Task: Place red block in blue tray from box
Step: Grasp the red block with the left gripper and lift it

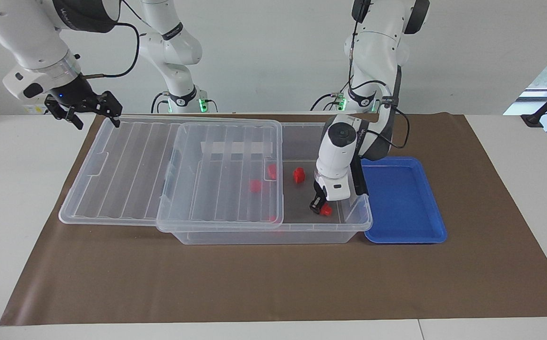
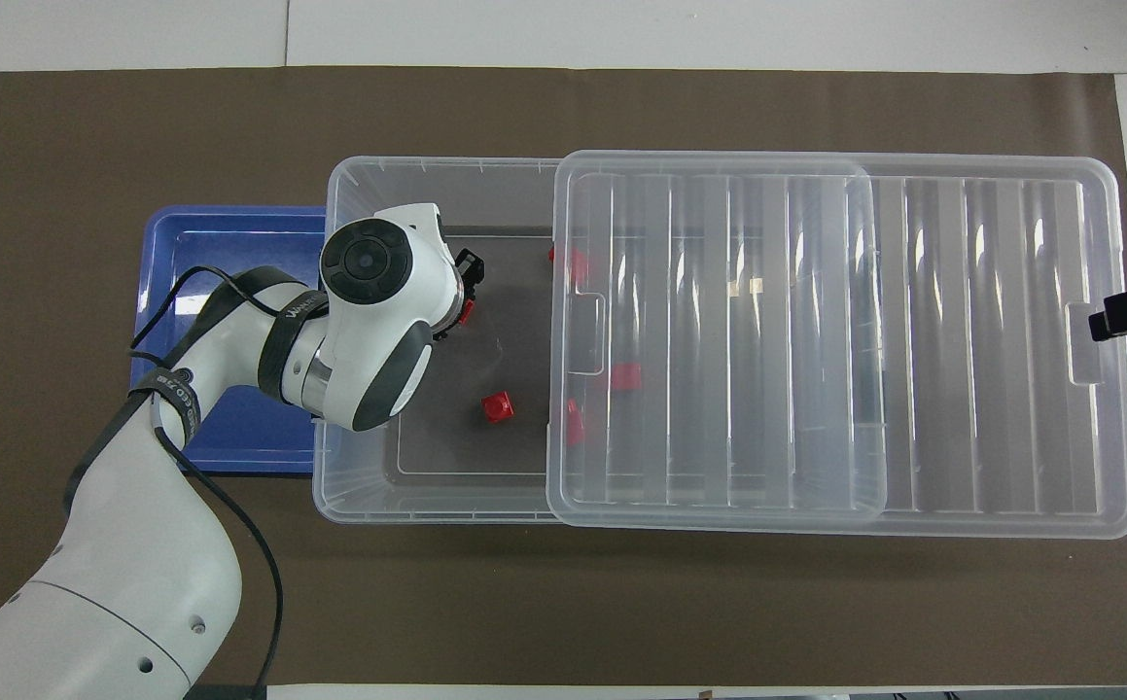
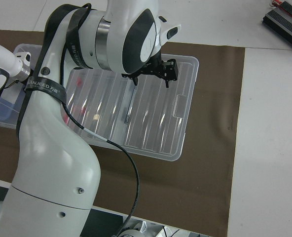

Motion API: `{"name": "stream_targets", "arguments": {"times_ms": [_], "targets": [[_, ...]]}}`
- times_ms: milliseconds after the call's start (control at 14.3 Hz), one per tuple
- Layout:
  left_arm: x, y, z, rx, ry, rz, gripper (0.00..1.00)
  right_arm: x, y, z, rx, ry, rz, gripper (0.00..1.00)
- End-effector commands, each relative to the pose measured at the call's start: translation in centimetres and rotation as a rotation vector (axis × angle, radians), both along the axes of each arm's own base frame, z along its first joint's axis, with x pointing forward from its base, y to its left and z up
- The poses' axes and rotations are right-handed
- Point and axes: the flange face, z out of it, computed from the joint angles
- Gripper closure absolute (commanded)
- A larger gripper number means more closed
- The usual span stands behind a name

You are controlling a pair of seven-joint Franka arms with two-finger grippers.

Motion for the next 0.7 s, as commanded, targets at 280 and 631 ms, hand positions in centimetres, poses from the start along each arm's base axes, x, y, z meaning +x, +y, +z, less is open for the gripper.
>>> {"name": "stream_targets", "arguments": {"times_ms": [280,631], "targets": [[-3.3,0.5,9.3,0.058,0.043,-0.021,1.0,0.0,0.4,0.3,-0.02,0.0,-0.079,0.0],[-6.0,0.6,14.2,0.086,0.066,-0.216,1.0,-0.1,0.4,0.2,-0.024,0.007,-0.096,0.0]]}}
